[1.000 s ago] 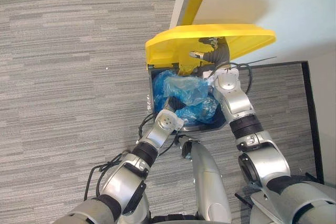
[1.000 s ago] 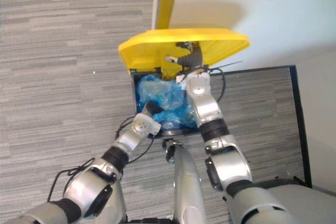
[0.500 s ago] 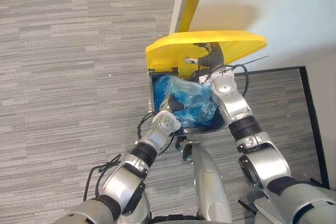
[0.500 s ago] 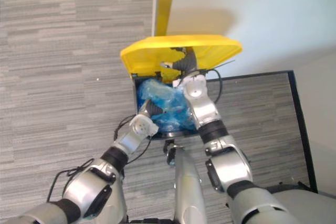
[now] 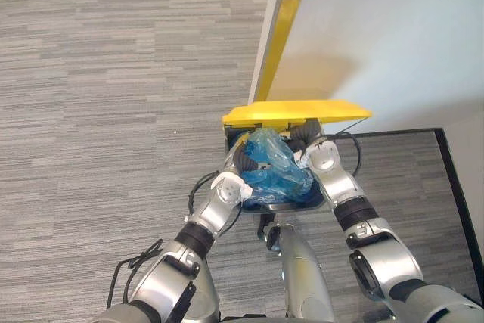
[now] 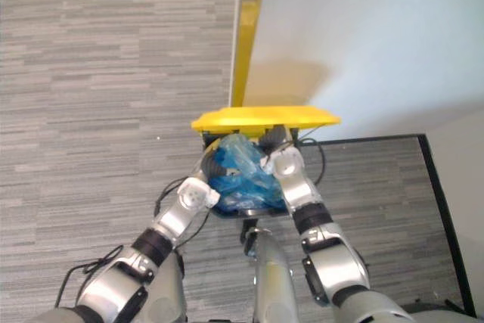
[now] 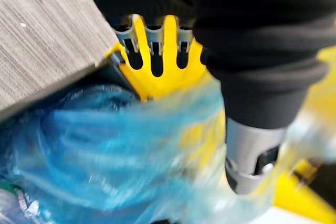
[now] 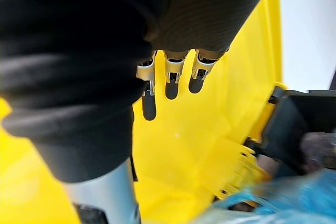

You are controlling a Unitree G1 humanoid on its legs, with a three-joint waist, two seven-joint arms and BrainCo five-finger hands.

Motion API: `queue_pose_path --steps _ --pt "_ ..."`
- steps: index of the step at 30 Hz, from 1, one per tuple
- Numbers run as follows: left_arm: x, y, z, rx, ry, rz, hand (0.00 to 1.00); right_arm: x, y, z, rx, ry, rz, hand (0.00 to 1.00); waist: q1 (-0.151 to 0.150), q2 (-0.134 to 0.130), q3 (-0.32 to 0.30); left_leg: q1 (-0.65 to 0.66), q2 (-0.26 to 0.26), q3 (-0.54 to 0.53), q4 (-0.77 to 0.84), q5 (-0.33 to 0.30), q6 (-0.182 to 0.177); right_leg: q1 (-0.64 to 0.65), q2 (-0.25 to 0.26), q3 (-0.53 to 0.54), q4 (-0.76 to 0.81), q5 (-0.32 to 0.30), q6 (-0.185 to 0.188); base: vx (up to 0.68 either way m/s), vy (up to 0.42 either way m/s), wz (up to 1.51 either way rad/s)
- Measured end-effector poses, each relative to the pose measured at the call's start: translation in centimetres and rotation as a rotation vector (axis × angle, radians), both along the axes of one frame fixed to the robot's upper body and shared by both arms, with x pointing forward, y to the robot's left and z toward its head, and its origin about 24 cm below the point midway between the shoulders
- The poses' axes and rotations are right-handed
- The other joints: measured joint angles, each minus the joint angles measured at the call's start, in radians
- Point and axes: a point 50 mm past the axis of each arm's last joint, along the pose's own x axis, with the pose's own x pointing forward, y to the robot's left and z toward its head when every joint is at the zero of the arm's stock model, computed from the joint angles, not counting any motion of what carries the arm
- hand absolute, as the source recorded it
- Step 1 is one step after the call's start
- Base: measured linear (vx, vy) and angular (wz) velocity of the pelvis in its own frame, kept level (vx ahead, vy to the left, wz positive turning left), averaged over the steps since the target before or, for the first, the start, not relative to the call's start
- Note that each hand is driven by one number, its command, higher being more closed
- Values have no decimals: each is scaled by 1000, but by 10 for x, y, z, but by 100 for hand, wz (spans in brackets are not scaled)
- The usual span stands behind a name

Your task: Gather rubbish on tea table into small bin, then transfer packed bag to large trash can.

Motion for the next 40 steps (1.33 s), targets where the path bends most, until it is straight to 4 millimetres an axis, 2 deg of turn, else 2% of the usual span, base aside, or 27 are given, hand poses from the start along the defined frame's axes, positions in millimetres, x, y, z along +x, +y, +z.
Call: queue_pose_path --steps 2,4,5,8,9,11,13,14,16,17,19,20,21,22,23,24,25,26,27,28,29,30,31,32,37,40 --pt "-6 17 -11 -24 35 49 0 -7 -7 -14 -7 44 -11 0 7 3 -1 14 -3 -9 -8 8 1 18 -4 -8 1 -4 5 3 -12 15" --pt "-18 46 -26 -65 83 153 0 -15 -17 -27 4 82 -41 0 12 3 -5 24 -6 -12 -10 8 6 29 -9 -12 3 -9 4 0 5 7" --pt "-20 52 -28 -70 90 174 0 -16 -19 -29 8 86 -49 0 13 3 -5 24 -7 -12 -10 8 7 29 -10 -12 4 -9 4 -12 16 3" --pt "-47 93 -61 -134 212 353 0 -26 -32 -42 28 130 -86 0 24 3 -8 31 -14 -12 -8 8 8 31 -16 -8 14 -11 8 0 0 0" --pt "-52 98 -67 -146 236 379 0 -27 -33 -45 28 138 -90 0 27 3 -9 32 -14 -12 -8 8 8 31 -17 -7 16 -12 9 0 0 0" --pt "-73 116 -93 -178 349 484 0 -36 -38 -53 34 159 -105 0 40 4 -14 47 -14 -14 -5 7 9 45 -17 -9 21 -16 12 0 0 0" --pt "-102 128 -124 -223 500 591 0 -45 -41 -61 31 177 -111 0 49 4 -18 97 -15 -14 0 1 19 92 -19 -7 28 -25 16 0 0 0" --pt "-103 129 -125 -224 505 595 0 -45 -41 -61 31 176 -111 0 50 4 -18 99 -15 -13 0 1 19 94 -19 -7 28 -25 16 -21 41 -8" --pt "-124 129 -145 -259 617 645 0 -54 -35 -70 65 191 -110 0 59 -11 -34 126 -30 9 -1 -6 32 98 -25 24 32 -25 17 -51 51 -17" --pt "-127 128 -147 -264 631 648 0 -56 -32 -73 75 200 -110 0 58 -14 -36 131 -33 14 -2 -7 33 99 -28 29 35 -24 18 -63 54 -16" --pt "-137 120 -156 -283 683 657 0 -79 -23 -100 135 291 -117 0 54 -21 -41 158 -49 21 -2 -5 32 123 -46 39 21 1 57 -77 63 -13" --pt "-142 110 -161 -311 717 654 0 -102 -13 -124 212 378 -135 0 48 -8 -52 189 -21 43 -77 40 21 143 -36 36 21 31 106 -116 47 -8" --pt "-145 110 -163 -312 725 659 0 -110 -9 -133 242 412 -140 0 42 -15 -61 191 -27 42 -95 54 21 121 -43 57 123 6 61 -137 31 8" --pt "-148 113 -164 -317 732 676 0 -132 -2 -154 279 506 -155 0 20 -49 -82 216 -44 40 -134 81 21 114 -52 106 363 -43 15 -56 -24 22" --pt "-150 114 -165 -320 734 686 0 -140 -1 -161 291 538 -164 0 15 -57 -89 222 -48 39 -141 85 19 124 -53 120 420 -45 11 -28 -70 19" --pt "-156 118 -167 -321 749 712 0 -162 1 -182 317 638 -200 0 13 -74 -119 223 -55 39 -144 86 14 152 -51 152 515 -76 -1 -66 -125 0" --pt "-157 116 -170 -343 769 731 0 -186 -6 -200 341 730 -272 0 2 -76 -133 227 -57 38 -157 89 11 159 -27 149 485 -68 12 -79 -107 -6" --pt "-159 113 -172 -351 788 737 0 -192 -9 -205 348 757 -297 0 2 -62 -144 226 -49 33 -171 94 11 165 -8 150 451 -65 17 -76 -72 -42" --pt "-171 104 -181 -388 849 762 0 -213 -20 -219 355 838 -374 0 17 -8 -186 224 -10 23 -242 126 53 215 57 157 306 -97 15 0 -38 -54" --pt "-174 102 -182 -418 852 785 0 -219 -24 -221 362 853 -405 0 16 -10 -197 232 -13 50 -290 167 34 234 28 143 368 -149 -1 26 -126 -47" --pt "-169 104 -181 -422 851 793 0 -228 -24 -227 374 892 -447 0 4 -50 -207 254 -57 70 -337 214 -1 314 2 151 239 -255 2 33 -109 -25" --pt "-168 104 -182 -422 855 793 0 -231 -24 -229 373 907 -455 0 5 -58 -211 257 -62 82 -353 224 8 331 6 150 188 -277 -23 -3 -153 -50" --pt "-172 100 -185 -434 886 802 0 -235 -30 -232 368 926 -489 0 20 -21 -221 253 -40 100 -377 235 13 350 38 146 71 -255 -62 -48 -42 -67" --pt "-176 100 -187 -439 900 817 0 -236 -32 -232 388 922 -522 0 8 -12 -227 266 -52 106 -390 244 26 369 56 153 14 -219 -67 -48 -42 -57" --pt "-186 104 -191 -468 915 869 0 -252 -35 -238 431 959 -608 0 6 -17 -260 310 -75 125 -465 268 51 402 64 153 -61 -184 -52 -52 16 1" --pt "-190 104 -192 -482 925 891 0 -255 -37 -239 464 966 -641 0 6 -13 -270 318 -95 130 -494 285 40 416 50 164 -91 -157 -37 3 113 1"
